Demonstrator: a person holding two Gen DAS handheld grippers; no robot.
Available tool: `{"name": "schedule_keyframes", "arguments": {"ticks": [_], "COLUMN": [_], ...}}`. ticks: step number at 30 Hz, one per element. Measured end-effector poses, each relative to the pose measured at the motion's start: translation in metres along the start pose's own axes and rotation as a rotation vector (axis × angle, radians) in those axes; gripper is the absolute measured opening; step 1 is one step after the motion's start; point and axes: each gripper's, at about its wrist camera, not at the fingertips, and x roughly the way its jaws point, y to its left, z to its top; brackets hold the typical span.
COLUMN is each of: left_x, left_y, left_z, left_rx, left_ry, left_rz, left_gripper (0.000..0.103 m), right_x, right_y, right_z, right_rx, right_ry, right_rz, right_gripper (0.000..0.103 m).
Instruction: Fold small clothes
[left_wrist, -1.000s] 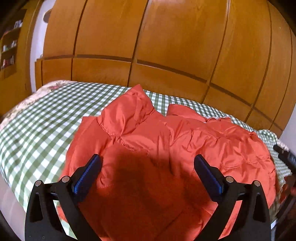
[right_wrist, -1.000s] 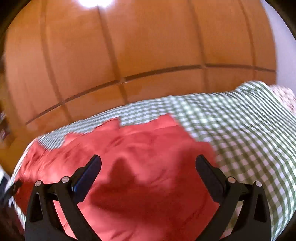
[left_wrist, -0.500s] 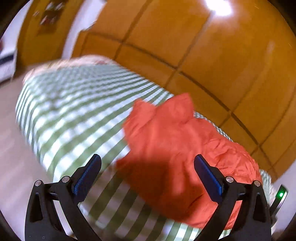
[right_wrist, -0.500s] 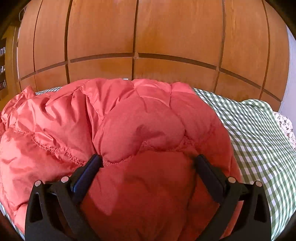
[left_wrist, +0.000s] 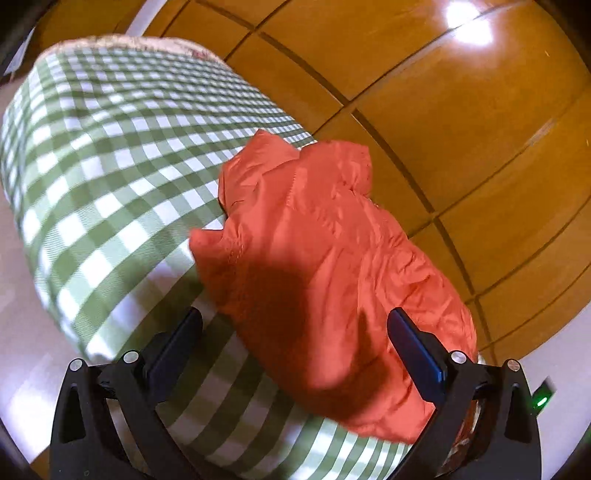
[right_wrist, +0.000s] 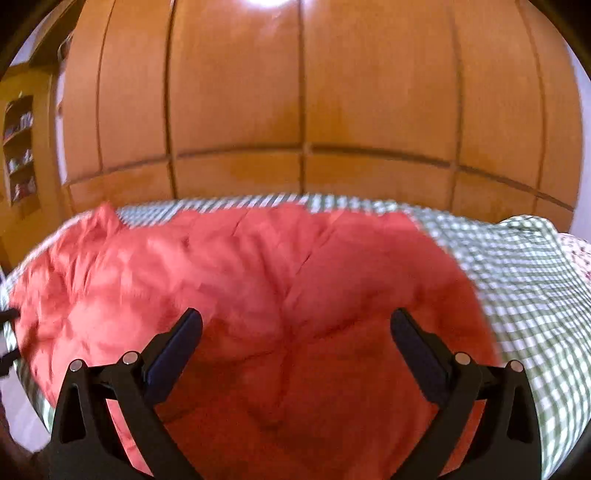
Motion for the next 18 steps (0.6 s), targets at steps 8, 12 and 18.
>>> {"name": "schedule_keyframes", "arguments": {"ticks": [8,12,18], "left_x": [0.021,0.03,0.033], "left_y": [-0.002,-0.007,-0.004], "left_z": [0.019,0.027,0.035], "left_rx": [-0.07,-0.085,-0.152], "left_ry": [-0.049,-0.031,0.003], "left_rz": [-0.072,-0.07,-0.105], "left_gripper": [0.099,0.088,0.037], "right_x": [0.012,0.008,0.004], "right_y": [0.014,0.014,0.014], "right_z": [-0.013,-0.018,-0.022], "right_rx": [-0.05,-0.048,-0.046], "right_ry": [-0.012,-0.022,-0.027], "right_rz": [-0.054,-0.058,-0.061], "right_gripper": [0.101,0.101,0.101]}}
